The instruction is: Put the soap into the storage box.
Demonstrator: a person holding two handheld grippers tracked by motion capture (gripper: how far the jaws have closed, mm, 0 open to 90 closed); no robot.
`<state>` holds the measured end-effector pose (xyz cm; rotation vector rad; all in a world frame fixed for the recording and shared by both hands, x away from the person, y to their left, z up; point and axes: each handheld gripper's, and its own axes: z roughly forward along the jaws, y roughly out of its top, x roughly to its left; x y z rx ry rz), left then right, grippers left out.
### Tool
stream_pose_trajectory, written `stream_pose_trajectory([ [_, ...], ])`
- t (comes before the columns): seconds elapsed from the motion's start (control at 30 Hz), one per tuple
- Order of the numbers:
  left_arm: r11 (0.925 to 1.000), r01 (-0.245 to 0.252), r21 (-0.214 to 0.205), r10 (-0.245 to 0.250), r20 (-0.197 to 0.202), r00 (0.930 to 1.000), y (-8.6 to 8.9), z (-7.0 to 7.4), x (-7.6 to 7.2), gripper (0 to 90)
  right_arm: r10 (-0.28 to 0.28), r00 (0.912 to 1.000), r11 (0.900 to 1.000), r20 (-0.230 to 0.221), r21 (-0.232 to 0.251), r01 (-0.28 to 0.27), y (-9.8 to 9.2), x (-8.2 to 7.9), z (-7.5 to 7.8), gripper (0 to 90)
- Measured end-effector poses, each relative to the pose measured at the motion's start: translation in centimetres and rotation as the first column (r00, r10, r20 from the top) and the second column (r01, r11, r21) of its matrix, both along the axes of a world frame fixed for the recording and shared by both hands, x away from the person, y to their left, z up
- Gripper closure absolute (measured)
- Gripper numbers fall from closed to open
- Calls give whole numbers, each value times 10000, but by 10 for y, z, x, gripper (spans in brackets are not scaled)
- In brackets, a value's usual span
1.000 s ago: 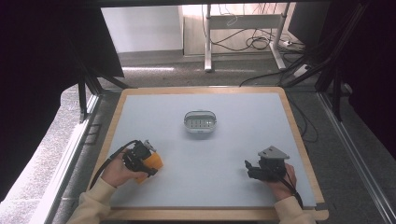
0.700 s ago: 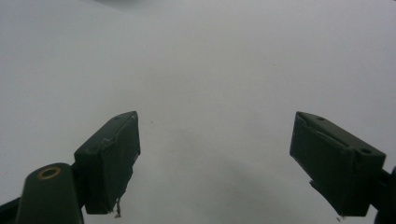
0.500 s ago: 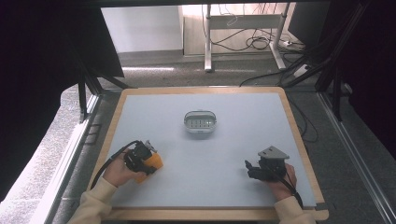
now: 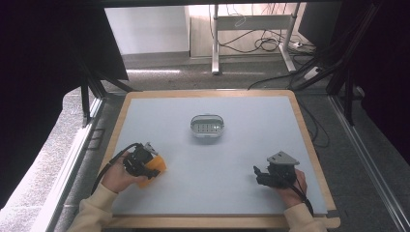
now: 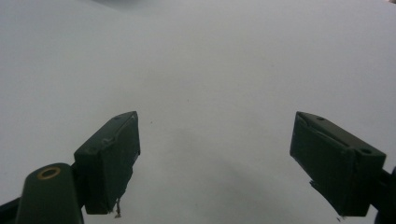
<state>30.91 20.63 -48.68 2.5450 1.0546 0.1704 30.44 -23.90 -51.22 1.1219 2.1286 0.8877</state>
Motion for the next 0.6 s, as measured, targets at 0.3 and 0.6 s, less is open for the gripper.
stream_pose_trajectory([
  [0.3, 10000, -43, -60, 44, 147, 9999, 2, 1, -1, 619, -2, 10000, 10000, -3, -18, 2, 0, 0, 0, 164],
  [0.6, 9997, -60, -245, 65, 177, 9998, 6, 5, -2, 620, -17, 10000, 10000, -11, -25, 17, 0, 0, -1, 164],
])
